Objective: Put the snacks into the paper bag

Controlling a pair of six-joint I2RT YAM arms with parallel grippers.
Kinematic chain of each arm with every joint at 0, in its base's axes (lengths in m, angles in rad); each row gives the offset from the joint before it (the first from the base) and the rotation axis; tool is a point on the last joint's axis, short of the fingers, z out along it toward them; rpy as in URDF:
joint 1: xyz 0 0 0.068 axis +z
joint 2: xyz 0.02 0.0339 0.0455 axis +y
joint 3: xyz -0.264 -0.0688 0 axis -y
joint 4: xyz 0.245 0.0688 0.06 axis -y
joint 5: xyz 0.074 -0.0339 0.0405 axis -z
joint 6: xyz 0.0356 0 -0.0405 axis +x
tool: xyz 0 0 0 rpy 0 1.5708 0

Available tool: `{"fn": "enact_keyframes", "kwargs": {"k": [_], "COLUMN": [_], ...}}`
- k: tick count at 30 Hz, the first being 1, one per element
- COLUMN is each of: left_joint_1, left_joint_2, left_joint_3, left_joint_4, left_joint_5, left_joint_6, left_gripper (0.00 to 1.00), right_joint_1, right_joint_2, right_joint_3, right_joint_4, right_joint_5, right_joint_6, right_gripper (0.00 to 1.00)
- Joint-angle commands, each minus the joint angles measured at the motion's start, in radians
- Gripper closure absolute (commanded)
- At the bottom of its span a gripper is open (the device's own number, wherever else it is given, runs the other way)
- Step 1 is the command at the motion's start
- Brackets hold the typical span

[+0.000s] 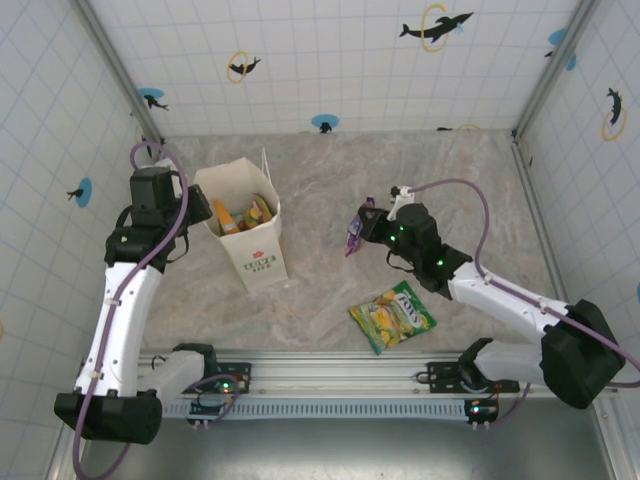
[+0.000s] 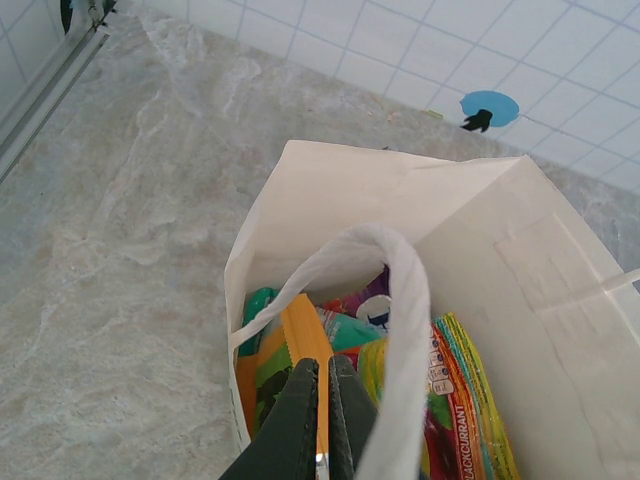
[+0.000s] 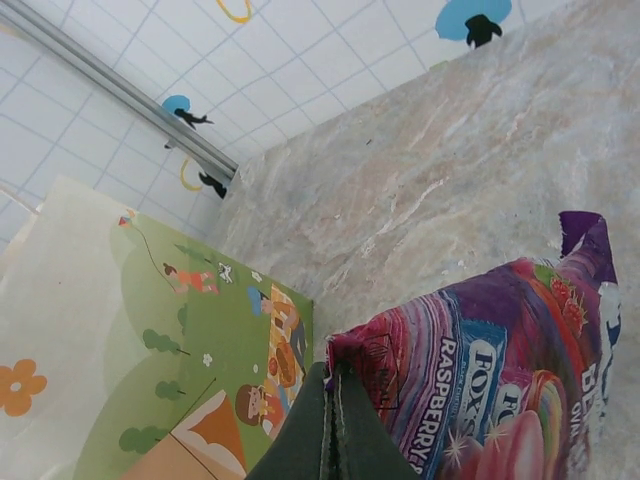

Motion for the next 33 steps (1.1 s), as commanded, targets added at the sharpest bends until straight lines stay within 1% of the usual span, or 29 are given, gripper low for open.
{"fn": "enact_keyframes", "kwargs": {"k": [1,6,13,21,27,33], "left_joint_1": [-0.002,-0.001,-0.002,-0.002,-0.001,-0.002], "left_joint_2": [-0.006,-0.001,0.002,0.006,0.011,0.011], "left_joint_3": [0.025,0.028,0.033,0.035,0.031,0.028], "left_joint_4": [-0.002,-0.003,0.000,0.003,0.007,0.007], "left_joint_5": [-0.004,-0.002,-0.001,0.002,0.007,0.004], "left_joint_6": [0.020,0.020,0.020,0.017,0.017,0.017], "left_gripper": [0.91,0.91,0.92,0.92,0.92,0.92], "right_joint_1": [0.023,0.050,0.083,0.115,0.159,0.193], "right_joint_2": [-0.031,-0.024,0.034,0.166,0.281,0.405], "right_joint_3": [0.083,0.145,0.301,0.563,0.786,1.008], "right_joint_4": [-0.007,-0.003,-0.003,-0.011,-0.003,0.023], "right_joint_5": [0.043,0.057,0.036,-0.039,-0.106,-0.207], "right_joint_6": [-0.087,-0.159,-0.268,-0.383,-0.466,-0.519], "right_gripper": [1.00,1.00,1.00,1.00,1.00,1.00]}}
